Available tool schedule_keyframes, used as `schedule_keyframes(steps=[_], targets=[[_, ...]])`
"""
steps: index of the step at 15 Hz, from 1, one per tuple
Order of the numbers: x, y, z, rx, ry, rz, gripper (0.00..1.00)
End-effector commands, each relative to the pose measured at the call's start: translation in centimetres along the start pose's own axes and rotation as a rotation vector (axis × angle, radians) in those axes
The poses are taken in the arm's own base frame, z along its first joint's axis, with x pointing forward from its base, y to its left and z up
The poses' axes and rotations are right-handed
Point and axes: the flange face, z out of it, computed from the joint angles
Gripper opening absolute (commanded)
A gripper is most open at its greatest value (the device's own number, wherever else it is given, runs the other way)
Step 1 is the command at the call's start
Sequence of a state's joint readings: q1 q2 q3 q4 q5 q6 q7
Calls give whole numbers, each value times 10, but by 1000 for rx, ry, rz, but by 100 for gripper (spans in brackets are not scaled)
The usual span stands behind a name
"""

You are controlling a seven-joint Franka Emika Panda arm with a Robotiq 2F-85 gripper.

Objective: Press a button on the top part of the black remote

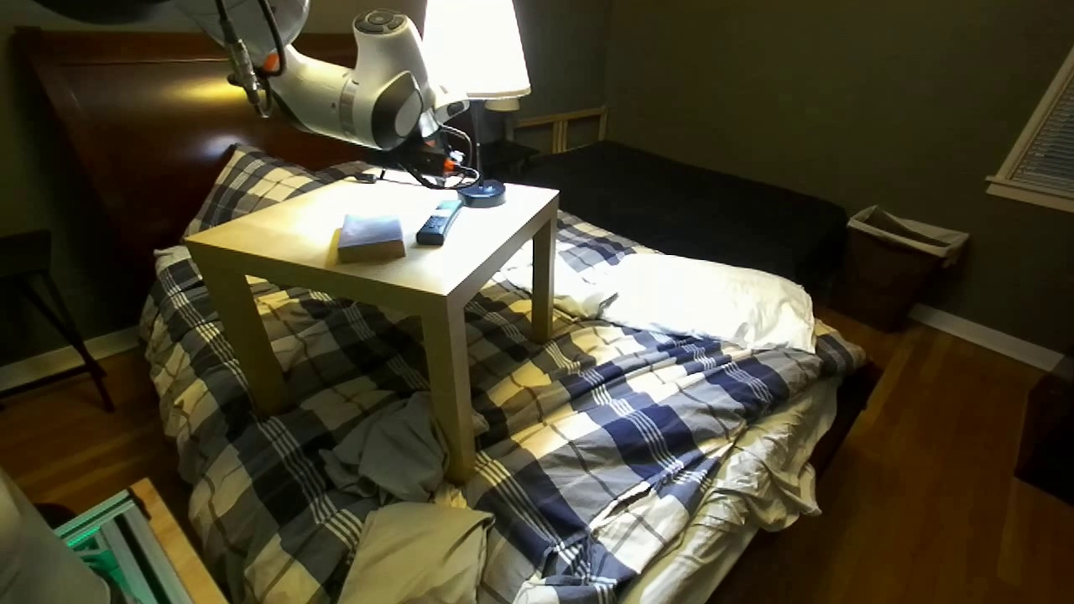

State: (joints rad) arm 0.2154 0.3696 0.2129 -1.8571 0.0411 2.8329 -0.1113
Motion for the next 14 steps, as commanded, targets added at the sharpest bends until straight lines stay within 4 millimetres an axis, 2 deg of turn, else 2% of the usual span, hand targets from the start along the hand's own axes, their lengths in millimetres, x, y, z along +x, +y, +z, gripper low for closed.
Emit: schedule_keyframes(steps=[1, 7, 14], targets=[[2, 7, 5, -12, -8, -22, 0], [-3, 16, 10, -24, -13, -25, 0], [-9, 14, 21, -29, -20, -29, 0]])
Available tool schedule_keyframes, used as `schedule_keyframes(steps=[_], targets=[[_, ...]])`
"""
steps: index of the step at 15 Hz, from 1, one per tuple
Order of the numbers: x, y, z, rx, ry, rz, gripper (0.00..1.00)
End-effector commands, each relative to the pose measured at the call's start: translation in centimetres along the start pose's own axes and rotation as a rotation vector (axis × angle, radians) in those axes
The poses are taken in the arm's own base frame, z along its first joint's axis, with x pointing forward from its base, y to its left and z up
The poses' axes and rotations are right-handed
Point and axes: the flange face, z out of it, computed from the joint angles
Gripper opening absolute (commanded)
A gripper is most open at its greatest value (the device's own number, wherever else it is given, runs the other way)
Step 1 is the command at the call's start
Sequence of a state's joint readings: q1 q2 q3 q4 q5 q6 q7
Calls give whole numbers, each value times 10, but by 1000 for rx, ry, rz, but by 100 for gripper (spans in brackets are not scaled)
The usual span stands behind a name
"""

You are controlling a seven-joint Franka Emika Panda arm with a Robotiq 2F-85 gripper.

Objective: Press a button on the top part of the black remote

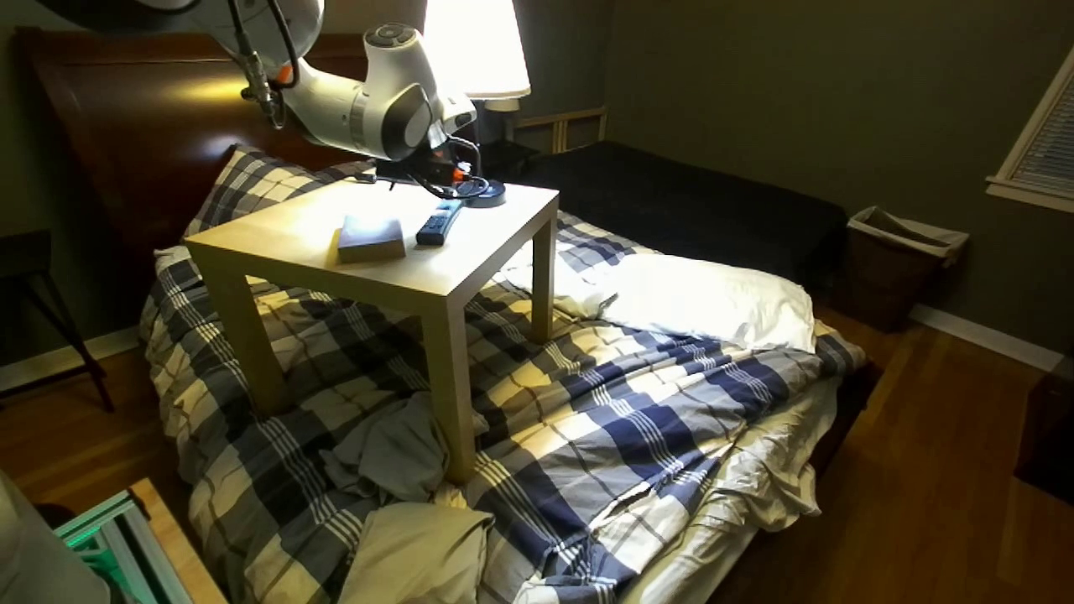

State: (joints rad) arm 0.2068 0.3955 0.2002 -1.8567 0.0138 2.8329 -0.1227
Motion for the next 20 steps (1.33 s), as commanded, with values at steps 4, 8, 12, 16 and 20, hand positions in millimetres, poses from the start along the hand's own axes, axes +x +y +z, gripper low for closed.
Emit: schedule_keyframes(steps=[4, 8, 12, 16, 20], targets=[[0, 1, 11, -9, 17, -2, 0], [0, 1, 14, -9, 35, 6, 0], [0, 2, 18, -15, 60, 14, 0], [-3, 5, 22, -25, 69, 12, 0], [-9, 9, 27, -35, 41, 6, 0]])
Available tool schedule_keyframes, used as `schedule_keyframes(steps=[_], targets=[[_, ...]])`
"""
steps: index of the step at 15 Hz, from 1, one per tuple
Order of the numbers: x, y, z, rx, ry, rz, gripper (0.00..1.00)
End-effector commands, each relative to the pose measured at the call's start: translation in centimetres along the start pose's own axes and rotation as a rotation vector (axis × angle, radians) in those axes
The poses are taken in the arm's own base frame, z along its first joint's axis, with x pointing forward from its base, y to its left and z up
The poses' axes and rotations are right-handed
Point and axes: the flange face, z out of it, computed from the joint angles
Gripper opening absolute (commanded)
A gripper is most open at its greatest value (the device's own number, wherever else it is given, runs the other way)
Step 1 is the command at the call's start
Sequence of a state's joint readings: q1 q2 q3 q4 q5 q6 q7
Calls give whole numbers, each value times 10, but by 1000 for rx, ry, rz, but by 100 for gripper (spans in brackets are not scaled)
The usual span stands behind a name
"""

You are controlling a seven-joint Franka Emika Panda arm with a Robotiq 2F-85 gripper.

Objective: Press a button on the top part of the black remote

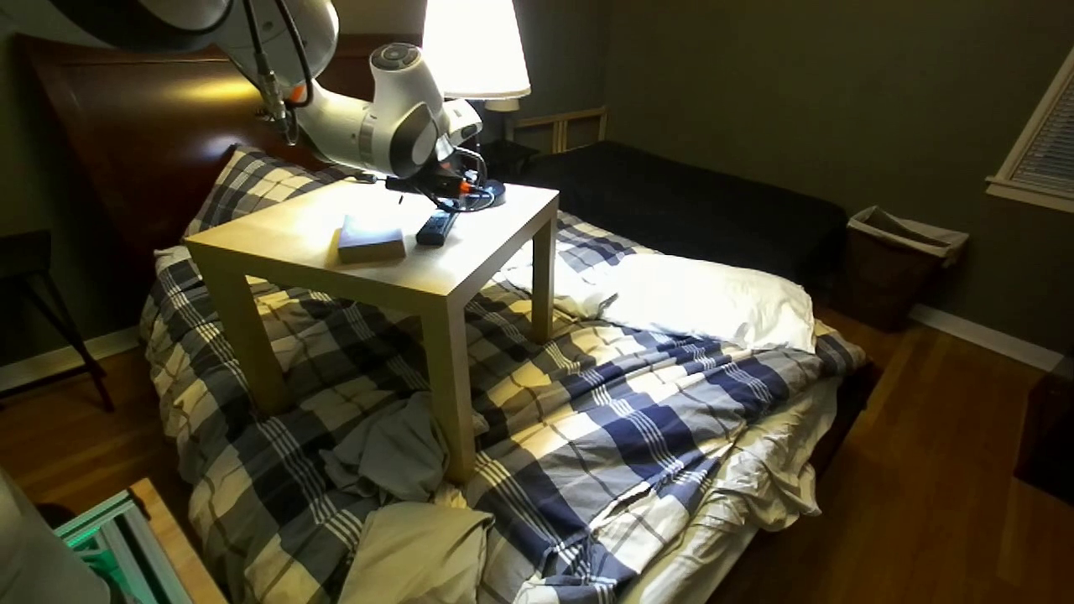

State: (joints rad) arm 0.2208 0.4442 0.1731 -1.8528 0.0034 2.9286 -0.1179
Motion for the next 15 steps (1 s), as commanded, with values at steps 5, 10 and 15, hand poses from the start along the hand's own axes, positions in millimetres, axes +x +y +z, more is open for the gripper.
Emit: schedule_keyframes(steps=[5, 10, 15], targets=[[-11, -1, 11, -21, -43, -12, 0], [-20, -6, 13, -22, -69, -11, 0], [-31, -15, 12, -60, -81, -62, 0]])
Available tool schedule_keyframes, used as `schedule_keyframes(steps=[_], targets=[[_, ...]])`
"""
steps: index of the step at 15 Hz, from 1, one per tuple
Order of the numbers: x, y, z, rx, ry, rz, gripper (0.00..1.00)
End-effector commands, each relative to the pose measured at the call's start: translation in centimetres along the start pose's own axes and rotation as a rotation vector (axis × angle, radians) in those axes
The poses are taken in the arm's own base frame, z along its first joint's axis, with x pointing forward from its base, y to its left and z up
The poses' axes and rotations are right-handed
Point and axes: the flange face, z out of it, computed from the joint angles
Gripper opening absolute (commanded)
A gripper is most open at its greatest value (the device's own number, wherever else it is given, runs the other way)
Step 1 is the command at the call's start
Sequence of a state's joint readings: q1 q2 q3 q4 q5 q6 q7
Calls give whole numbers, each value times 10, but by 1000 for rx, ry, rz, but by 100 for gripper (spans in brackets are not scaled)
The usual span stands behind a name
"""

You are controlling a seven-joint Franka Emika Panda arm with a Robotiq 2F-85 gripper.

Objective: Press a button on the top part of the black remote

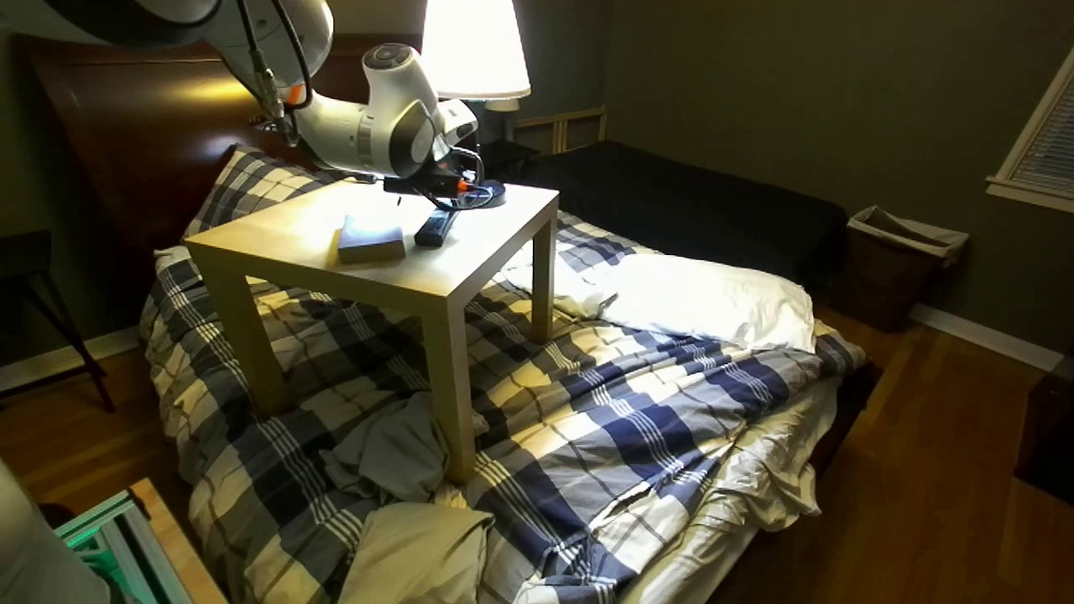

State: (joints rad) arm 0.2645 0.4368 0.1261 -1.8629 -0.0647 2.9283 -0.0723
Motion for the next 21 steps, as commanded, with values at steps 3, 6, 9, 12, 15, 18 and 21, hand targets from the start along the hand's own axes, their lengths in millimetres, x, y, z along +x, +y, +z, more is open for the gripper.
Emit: schedule_keyframes(steps=[3, 6, 9, 12, 15, 18, 21], targets=[[-33, -17, 12, -71, -76, -75, 0], [-39, -25, 12, -105, -83, -108, 0], [-46, -33, 11, -129, -96, -125, 0], [-51, -40, 11, -138, -102, -133, 0], [-55, -44, 10, -144, -107, -133, 0], [-56, -46, 9, -148, -109, -132, 0], [-57, -47, 9, -151, -111, -127, 0]])
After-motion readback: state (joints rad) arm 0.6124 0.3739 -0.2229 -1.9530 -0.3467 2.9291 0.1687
